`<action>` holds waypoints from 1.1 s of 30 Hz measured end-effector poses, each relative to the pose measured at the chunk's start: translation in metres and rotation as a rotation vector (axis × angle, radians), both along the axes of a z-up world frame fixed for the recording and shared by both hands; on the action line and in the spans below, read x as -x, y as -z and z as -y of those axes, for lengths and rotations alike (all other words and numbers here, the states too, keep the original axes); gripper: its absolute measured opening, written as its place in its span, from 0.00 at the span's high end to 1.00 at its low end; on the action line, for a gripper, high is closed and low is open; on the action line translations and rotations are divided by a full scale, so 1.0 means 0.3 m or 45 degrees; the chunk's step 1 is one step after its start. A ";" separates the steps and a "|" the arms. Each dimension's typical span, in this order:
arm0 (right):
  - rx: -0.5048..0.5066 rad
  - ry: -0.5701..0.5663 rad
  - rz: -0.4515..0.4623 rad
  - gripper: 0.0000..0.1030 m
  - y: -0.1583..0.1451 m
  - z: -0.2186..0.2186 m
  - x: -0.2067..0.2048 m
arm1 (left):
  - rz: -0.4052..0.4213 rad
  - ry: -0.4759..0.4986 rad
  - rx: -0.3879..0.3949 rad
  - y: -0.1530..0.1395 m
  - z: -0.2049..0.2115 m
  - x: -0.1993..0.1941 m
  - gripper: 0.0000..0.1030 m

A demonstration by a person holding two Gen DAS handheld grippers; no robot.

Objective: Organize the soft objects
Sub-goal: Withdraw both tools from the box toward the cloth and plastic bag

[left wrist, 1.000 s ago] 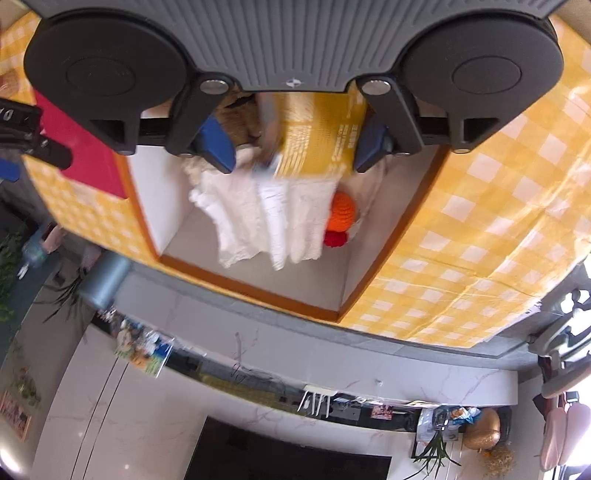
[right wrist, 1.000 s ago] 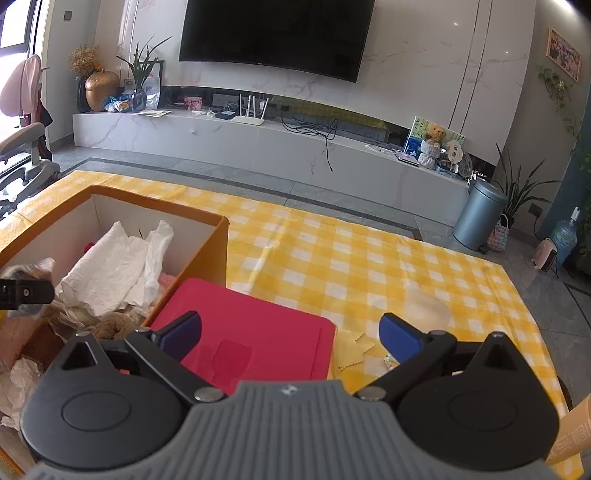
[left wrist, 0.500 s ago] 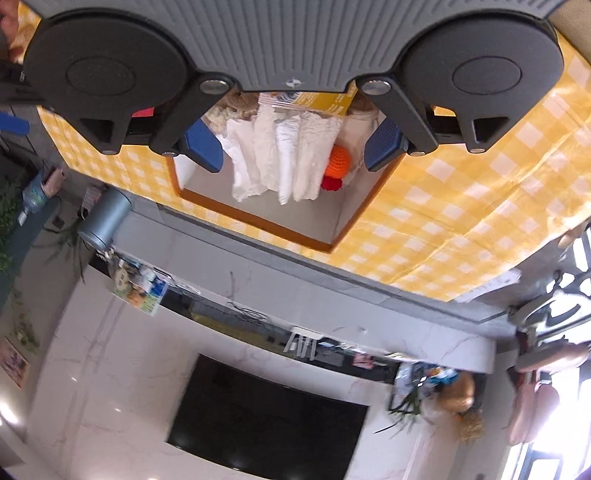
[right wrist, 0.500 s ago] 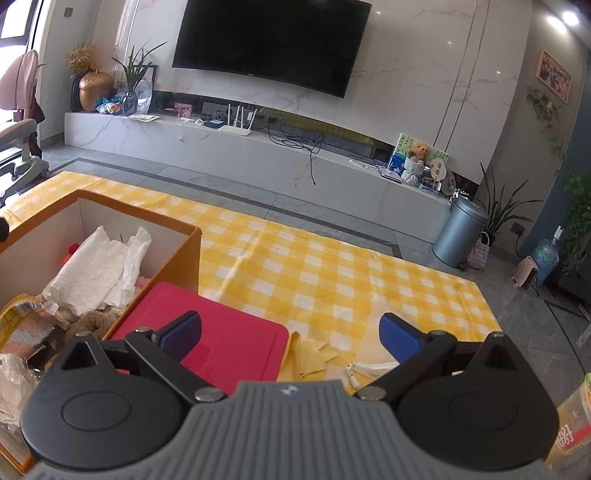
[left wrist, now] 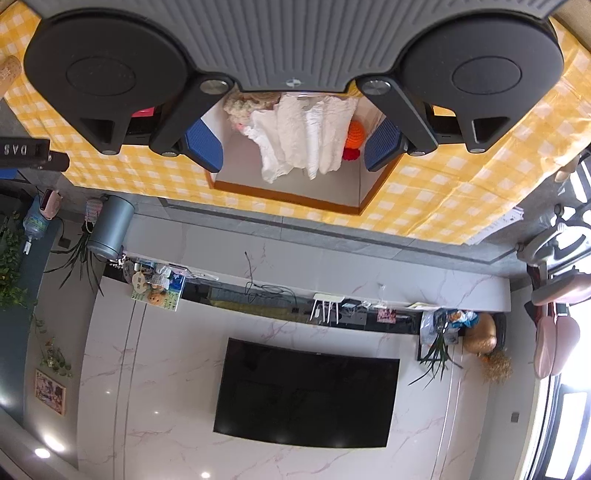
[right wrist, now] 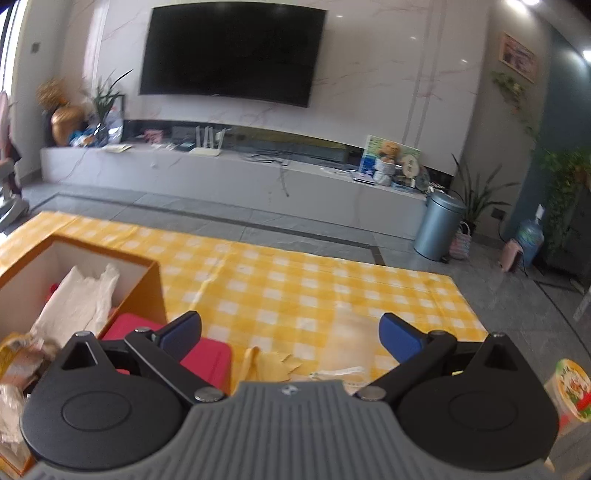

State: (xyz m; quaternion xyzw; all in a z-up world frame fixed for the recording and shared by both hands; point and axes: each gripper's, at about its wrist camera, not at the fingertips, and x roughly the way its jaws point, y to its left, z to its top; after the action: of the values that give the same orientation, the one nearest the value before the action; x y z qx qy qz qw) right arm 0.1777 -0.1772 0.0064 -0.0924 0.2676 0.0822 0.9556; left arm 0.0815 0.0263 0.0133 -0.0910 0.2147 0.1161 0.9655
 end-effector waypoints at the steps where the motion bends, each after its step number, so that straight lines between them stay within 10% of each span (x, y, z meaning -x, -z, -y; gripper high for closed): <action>1: -0.025 0.017 -0.006 0.03 -0.008 0.023 -0.006 | 0.009 0.016 -0.009 -0.008 0.014 0.003 0.02; 18: 0.110 0.143 -0.144 0.03 0.076 0.255 -0.083 | -0.030 0.358 -0.089 -0.009 0.377 -0.089 0.02; 33: -0.394 0.276 -0.442 0.03 0.302 0.498 -0.240 | -0.335 0.626 -0.400 0.164 0.746 -0.316 0.02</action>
State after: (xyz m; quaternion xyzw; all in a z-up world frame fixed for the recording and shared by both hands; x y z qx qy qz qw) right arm 0.2497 -0.3267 -0.0843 0.0997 0.4202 0.0339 0.9013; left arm 0.1762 -0.1976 -0.0358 0.1298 0.3328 -0.0782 0.9307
